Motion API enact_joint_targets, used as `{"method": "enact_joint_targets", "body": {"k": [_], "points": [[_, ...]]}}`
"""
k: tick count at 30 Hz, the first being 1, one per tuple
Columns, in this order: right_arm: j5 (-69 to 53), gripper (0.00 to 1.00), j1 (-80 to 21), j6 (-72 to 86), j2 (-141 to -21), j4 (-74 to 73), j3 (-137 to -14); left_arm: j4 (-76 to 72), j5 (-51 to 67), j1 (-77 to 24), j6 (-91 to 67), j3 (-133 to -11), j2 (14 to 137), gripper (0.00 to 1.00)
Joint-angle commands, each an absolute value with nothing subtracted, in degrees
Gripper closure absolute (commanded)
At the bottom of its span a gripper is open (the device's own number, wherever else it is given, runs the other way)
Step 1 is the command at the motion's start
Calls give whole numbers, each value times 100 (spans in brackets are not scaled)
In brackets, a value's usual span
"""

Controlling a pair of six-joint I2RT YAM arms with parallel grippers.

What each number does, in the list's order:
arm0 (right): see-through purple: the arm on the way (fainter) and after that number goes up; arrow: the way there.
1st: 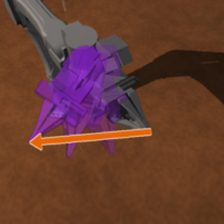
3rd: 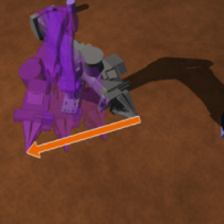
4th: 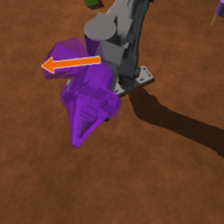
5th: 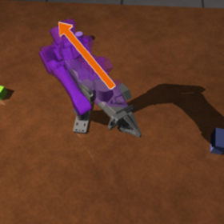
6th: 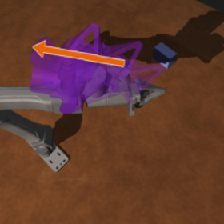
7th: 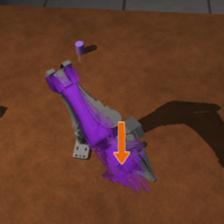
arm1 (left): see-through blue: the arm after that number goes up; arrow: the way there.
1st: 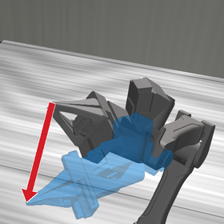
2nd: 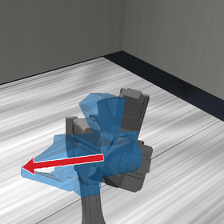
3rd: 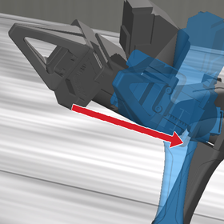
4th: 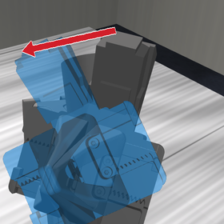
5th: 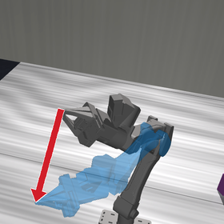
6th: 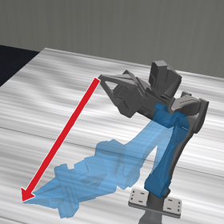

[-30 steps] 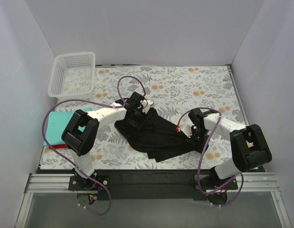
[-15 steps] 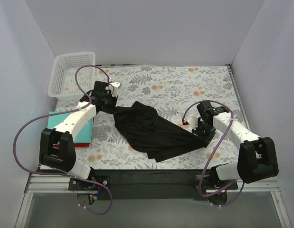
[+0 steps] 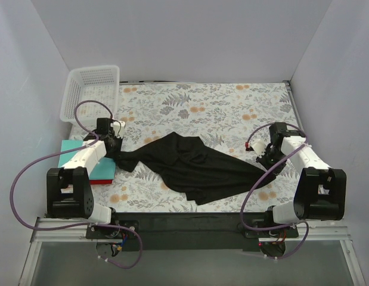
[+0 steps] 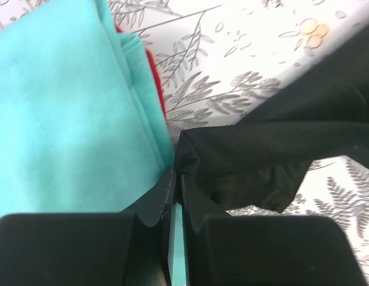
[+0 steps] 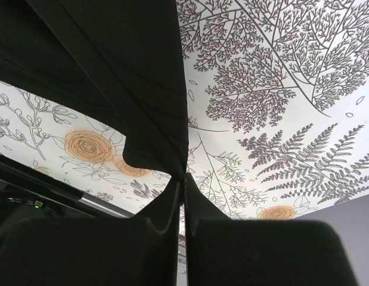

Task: Fold and stack the t-shirts
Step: Flatten the tshirt out

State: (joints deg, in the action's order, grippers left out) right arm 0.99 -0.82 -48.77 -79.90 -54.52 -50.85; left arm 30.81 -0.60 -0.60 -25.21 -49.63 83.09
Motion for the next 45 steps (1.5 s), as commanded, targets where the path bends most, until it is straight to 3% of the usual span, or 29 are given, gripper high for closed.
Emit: {"method": "enact_joint_targets", "body": {"k": [1,9,21,32,34,35,37,45], "points": [[114,99,193,-5282,-8103,-5625,-5326,2769,-500,-9,-2093,-4799,7849,100],[272,99,685,-5545,-8376,-5441,-5660,2496,-686,325,-1881,-4631,7734,100],[281,99,1494,-5590,-9315,-5352,-7259,2654,702,308,-2408,-5651,8297,100],[-194,99,1503,-5406,-9492,-5634,-7479,3031,1572,211,-2794,-6354,8964,100],[-79,83,1477,-5274,-9685,-5712,-7768,3120,1643,159,-2847,-6398,9061,100],[-123,66,1468,-5186,-9712,-5774,-7900,3172,1652,141,-2874,-6390,9062,100],[-403,55,1345,-5142,-9633,-6029,-8207,3225,1652,97,-3005,-6390,9070,100],[-886,62,-795,-4642,-8720,-6460,-7147,3542,1538,88,-3630,-6626,9413,100]]}}
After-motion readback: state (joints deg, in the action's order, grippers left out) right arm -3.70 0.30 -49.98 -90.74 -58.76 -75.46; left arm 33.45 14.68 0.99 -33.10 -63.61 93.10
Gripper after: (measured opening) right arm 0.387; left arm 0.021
